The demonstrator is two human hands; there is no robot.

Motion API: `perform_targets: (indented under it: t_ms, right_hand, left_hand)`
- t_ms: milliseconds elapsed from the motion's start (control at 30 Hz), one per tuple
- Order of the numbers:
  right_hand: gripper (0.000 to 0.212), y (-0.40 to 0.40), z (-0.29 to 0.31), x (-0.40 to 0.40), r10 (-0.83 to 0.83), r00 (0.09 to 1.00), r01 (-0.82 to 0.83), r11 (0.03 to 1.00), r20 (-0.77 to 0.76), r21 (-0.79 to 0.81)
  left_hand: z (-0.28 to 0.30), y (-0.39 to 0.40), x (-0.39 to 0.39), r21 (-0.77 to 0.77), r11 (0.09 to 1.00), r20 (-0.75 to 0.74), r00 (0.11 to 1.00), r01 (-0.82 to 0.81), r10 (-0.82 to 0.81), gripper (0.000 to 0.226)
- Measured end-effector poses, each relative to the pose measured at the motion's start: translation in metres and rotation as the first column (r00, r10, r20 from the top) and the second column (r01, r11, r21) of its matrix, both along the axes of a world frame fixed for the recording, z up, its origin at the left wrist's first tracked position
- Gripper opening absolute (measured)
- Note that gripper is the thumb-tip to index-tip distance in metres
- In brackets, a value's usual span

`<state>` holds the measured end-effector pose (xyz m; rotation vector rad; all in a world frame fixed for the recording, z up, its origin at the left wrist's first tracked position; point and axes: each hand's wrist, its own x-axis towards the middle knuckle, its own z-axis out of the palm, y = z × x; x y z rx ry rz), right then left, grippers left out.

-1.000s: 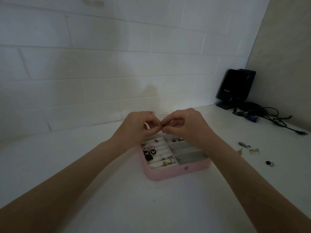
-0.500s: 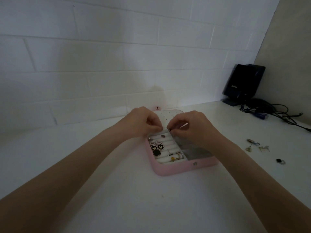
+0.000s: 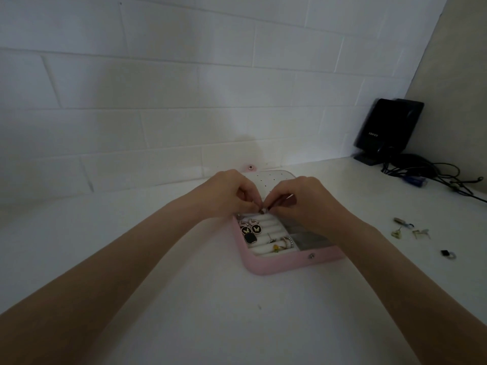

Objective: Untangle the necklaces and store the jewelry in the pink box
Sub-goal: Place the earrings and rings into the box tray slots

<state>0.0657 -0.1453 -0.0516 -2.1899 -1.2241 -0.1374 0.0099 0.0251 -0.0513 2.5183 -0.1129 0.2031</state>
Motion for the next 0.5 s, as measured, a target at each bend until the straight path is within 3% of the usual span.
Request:
perform_targets:
  t_ms: [233,500]
  right_hand:
    - [0.014,0.0018,0.0003,0.0002,-0.021,0.998,0.018,0.999,-0.056,-0.040]
    - [0.011,-0.0027,0.0011,0.0035,-0.128,0.982,0.124,0.992,-0.141,-0.035]
  left_hand:
    - [0.0004,-0.0005,0.0006,-0.009,1.000,-0.009,1.000,0.002,-0.002,0.011]
    - [0.0020,-0.0045,0.0007,0.120,0.993,0.027,0.999,0.019,-0.022,0.011]
